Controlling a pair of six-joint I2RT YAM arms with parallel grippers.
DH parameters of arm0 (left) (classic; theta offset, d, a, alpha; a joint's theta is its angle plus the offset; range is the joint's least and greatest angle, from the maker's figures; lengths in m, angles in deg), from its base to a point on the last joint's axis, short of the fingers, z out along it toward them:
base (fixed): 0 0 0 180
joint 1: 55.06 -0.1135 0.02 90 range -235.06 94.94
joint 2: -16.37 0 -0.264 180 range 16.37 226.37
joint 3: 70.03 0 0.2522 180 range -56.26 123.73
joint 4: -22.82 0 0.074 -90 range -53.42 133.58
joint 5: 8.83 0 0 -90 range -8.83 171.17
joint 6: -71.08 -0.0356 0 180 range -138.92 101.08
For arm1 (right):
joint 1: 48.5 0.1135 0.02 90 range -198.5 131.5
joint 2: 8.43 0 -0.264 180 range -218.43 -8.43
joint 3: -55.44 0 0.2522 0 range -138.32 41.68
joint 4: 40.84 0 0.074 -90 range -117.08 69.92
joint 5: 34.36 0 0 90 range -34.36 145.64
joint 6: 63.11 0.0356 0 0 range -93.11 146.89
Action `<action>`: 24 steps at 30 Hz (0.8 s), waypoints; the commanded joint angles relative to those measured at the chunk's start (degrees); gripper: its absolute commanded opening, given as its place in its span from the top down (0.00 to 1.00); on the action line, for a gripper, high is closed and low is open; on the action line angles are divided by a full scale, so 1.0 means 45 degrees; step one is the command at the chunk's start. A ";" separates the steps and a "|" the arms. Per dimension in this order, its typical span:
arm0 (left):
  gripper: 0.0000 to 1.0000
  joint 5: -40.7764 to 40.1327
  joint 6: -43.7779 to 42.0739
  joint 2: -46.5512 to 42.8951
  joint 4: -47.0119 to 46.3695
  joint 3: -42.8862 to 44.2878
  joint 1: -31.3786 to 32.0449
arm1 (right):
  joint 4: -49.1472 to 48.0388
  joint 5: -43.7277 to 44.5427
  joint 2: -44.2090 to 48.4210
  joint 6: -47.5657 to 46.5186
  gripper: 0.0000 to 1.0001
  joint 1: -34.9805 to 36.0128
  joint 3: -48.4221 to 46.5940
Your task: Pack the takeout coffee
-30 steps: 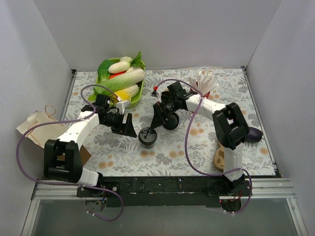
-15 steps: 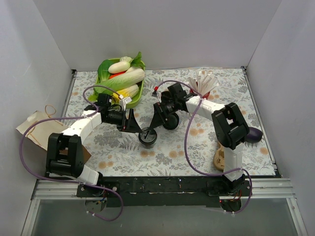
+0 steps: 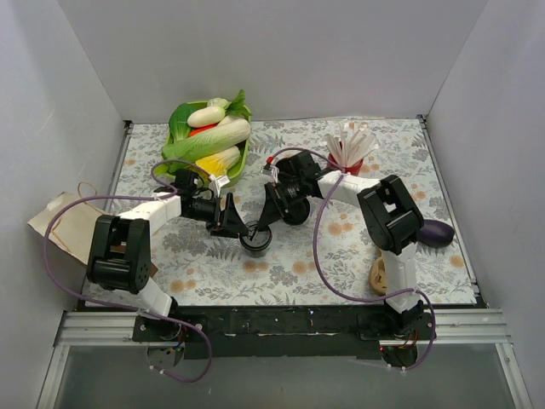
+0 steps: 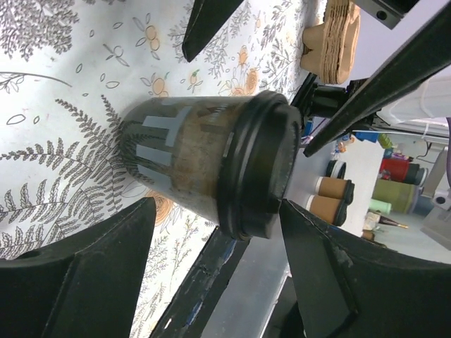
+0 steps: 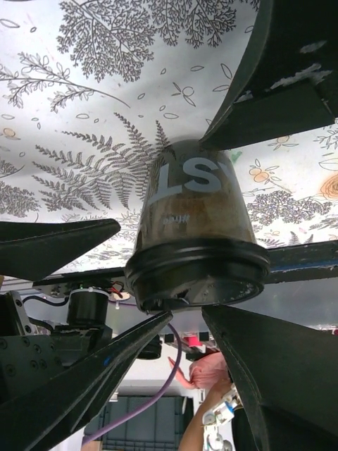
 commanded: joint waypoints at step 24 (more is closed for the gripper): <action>0.34 0.1366 0.2403 0.0817 -0.1884 -0.1054 -0.0016 | -0.5717 -0.1755 -0.0722 0.4883 0.19 0.0048 0.2109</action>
